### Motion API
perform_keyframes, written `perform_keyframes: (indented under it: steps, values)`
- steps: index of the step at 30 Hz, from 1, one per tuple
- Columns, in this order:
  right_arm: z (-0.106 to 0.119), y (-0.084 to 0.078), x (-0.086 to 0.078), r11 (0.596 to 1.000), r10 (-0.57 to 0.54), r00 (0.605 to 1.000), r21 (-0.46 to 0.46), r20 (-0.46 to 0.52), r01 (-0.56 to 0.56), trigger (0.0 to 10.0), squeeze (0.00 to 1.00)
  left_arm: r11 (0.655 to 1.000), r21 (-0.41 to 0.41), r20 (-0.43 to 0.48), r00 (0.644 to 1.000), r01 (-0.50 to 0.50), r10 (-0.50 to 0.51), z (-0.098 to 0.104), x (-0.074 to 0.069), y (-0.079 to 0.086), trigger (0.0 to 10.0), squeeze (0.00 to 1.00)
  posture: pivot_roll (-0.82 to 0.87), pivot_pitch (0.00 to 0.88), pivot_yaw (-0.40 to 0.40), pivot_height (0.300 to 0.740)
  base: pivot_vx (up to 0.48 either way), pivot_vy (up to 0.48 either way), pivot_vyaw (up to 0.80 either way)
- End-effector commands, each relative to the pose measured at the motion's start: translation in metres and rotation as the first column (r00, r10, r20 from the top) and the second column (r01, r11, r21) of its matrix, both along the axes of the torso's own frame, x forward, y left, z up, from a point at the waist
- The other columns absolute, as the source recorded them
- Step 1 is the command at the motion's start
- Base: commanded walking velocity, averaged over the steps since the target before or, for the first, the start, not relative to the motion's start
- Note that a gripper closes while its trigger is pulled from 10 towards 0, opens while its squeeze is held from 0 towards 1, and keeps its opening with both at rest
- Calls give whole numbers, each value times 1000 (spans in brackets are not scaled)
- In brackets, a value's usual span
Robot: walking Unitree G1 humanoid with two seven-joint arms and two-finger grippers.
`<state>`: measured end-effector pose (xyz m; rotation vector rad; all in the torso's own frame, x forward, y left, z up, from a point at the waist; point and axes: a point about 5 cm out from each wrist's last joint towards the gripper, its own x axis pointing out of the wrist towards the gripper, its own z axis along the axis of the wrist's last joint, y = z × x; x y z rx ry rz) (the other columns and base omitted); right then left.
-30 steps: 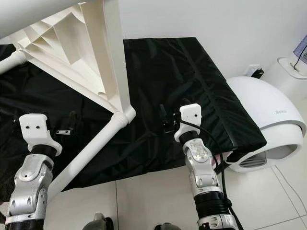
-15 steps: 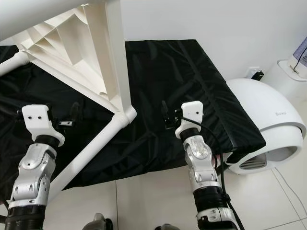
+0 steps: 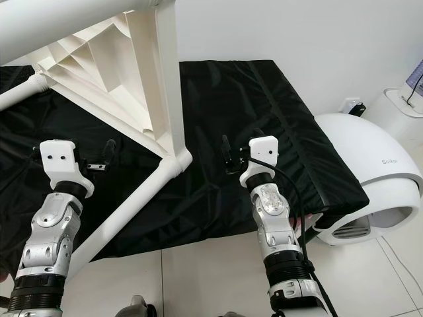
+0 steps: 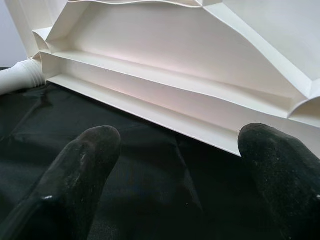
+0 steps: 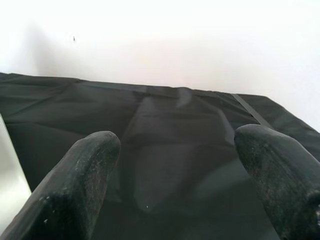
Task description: Building children table
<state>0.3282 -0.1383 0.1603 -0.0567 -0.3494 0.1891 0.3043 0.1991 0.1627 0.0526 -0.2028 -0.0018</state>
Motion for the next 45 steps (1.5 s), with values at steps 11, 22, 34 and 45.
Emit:
perform_keyframes:
  steps: [11, 22, 34, 45]
  values:
    - [-2, -6, -1, 1000, -13, 1000, 1, 6, 12, 10000, 0, 999, -17, -6, 999, 32, -32, -7, -3, -5, 10000, 0, 32, 12, -46, 740, 0, 0, 0]
    - [-4, -8, -4, 999, -10, 1000, -46, 6, 11, 10000, 0, 999, -9, -3, 999, 45, -45, -7, -5, -7, 10000, 0, 38, 33, -49, 740, 0, 0, 0]
    - [-6, -8, -6, 998, -6, 1000, -64, -2, 6, 10000, 0, 999, 17, -5, 999, 46, -46, -7, -9, -6, 10000, 0, 37, 48, -50, 740, 0, 0, 0]
    - [-8, -10, -6, 995, -12, 1000, -96, -11, 11, 10000, 0, 998, 24, -8, 999, 53, -53, -8, -10, -7, 10000, 0, 34, 46, -57, 740, 0, 0, 481]
